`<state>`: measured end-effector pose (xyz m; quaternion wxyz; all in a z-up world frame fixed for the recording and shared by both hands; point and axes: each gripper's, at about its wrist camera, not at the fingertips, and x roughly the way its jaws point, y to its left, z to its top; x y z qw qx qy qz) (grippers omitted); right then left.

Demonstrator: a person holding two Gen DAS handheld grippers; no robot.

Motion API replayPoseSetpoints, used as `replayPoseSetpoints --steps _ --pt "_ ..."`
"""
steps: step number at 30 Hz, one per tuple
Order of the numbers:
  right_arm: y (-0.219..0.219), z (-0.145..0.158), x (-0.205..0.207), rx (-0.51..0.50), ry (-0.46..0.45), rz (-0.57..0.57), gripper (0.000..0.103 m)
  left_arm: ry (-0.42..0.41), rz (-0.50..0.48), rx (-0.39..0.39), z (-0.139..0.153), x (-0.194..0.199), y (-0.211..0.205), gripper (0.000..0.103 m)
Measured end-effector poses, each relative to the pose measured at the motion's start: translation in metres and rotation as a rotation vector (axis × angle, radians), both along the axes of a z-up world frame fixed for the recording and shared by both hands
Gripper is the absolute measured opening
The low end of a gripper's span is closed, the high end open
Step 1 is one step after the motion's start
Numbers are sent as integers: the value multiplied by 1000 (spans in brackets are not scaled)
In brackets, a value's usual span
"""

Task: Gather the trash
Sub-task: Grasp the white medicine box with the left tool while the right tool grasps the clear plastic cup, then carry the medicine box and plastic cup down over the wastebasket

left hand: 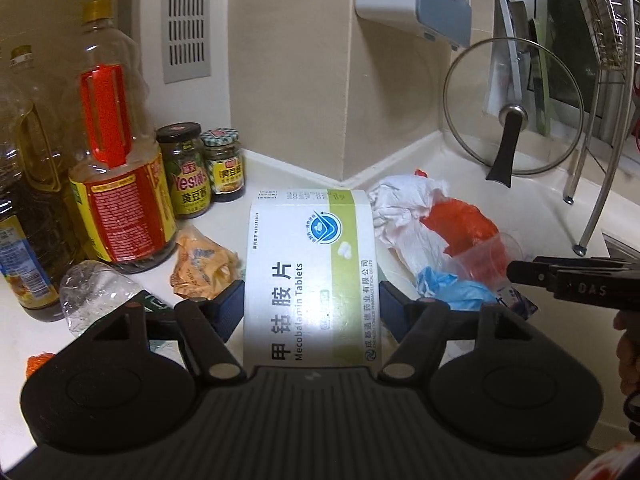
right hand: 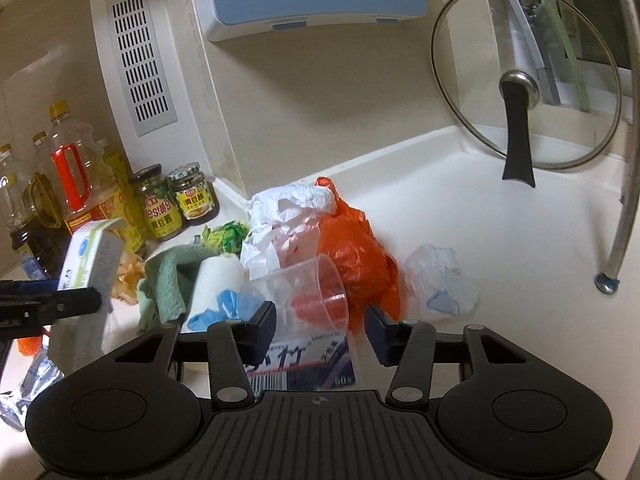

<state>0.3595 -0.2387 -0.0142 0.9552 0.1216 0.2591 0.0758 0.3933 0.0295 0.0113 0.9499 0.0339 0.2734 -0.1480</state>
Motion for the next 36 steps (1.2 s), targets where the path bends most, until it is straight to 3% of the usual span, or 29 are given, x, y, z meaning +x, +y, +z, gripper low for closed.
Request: replayPoseSetpoints --steps 8,13,16,28,36 --pt "-5 -3 19 57 -11 29 38 8 19 3 -1 -3 9 69" --pt "-5 -4 18 70 -22 66 13 10 34 5 0 -7 13 69" --pt "-3 -2 14 68 -41 76 7 11 41 1 0 -10 15 69" --pt "3 18 -16 27 -141 83 2 -9 45 2 8 -30 9 69" --pt "-4 34 -60 54 -170 97 2 -20 41 -1 16 -63 -1 69"
